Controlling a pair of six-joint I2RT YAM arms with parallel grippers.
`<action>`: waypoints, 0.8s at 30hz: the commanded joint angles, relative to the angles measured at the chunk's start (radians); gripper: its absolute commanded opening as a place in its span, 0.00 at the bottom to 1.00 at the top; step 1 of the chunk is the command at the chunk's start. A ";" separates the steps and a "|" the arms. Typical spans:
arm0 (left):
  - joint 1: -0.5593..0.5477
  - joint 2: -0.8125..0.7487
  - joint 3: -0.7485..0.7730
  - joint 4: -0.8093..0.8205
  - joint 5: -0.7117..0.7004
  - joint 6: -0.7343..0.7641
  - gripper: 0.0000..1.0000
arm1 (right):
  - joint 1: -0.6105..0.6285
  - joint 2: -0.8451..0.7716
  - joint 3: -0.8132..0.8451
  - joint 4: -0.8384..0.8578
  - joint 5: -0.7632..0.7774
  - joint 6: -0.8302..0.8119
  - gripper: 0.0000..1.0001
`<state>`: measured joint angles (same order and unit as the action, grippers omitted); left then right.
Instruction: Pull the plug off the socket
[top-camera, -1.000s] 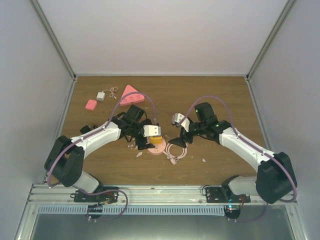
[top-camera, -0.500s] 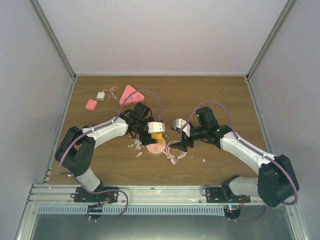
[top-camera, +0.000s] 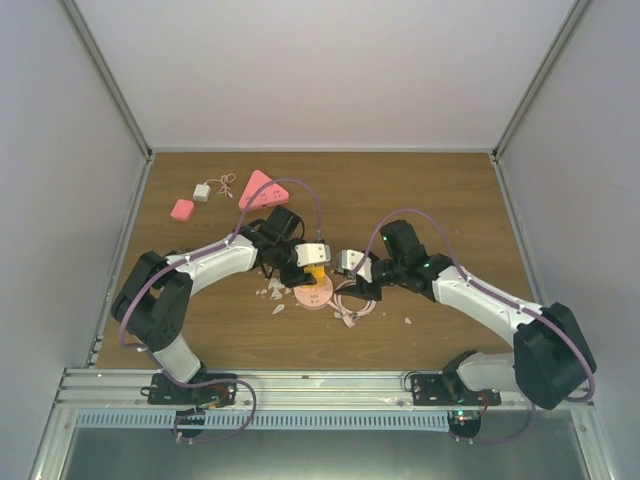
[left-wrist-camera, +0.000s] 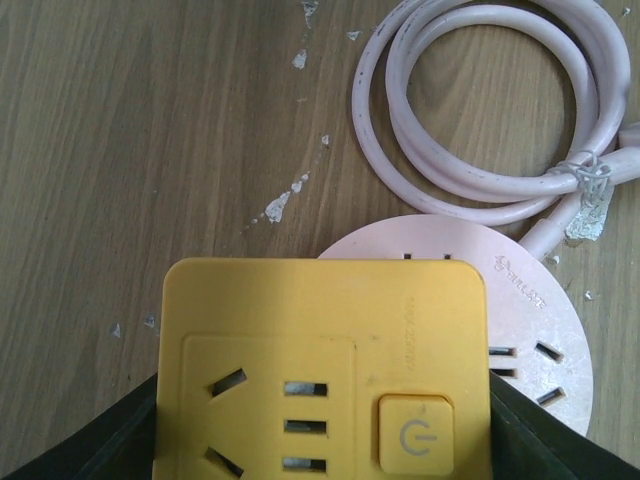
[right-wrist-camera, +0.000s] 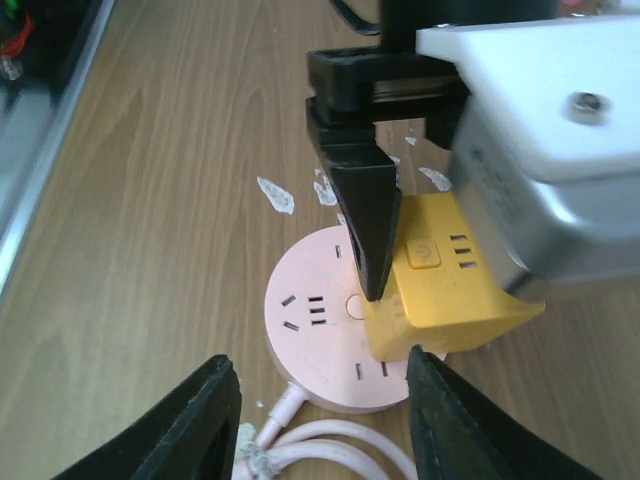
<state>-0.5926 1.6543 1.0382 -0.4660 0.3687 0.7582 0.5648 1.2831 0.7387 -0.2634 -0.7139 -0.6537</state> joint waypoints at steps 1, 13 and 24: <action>0.003 0.007 -0.015 0.050 0.006 -0.068 0.36 | 0.052 0.039 0.005 0.065 0.091 -0.045 0.43; 0.004 0.005 -0.027 0.055 0.054 -0.107 0.25 | 0.226 0.214 0.016 0.147 0.258 -0.115 0.15; 0.002 -0.001 -0.034 0.058 0.062 -0.100 0.24 | 0.267 0.295 0.015 0.195 0.341 -0.145 0.25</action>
<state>-0.5873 1.6543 1.0260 -0.4335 0.3832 0.6724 0.8219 1.5543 0.7406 -0.1177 -0.4171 -0.7738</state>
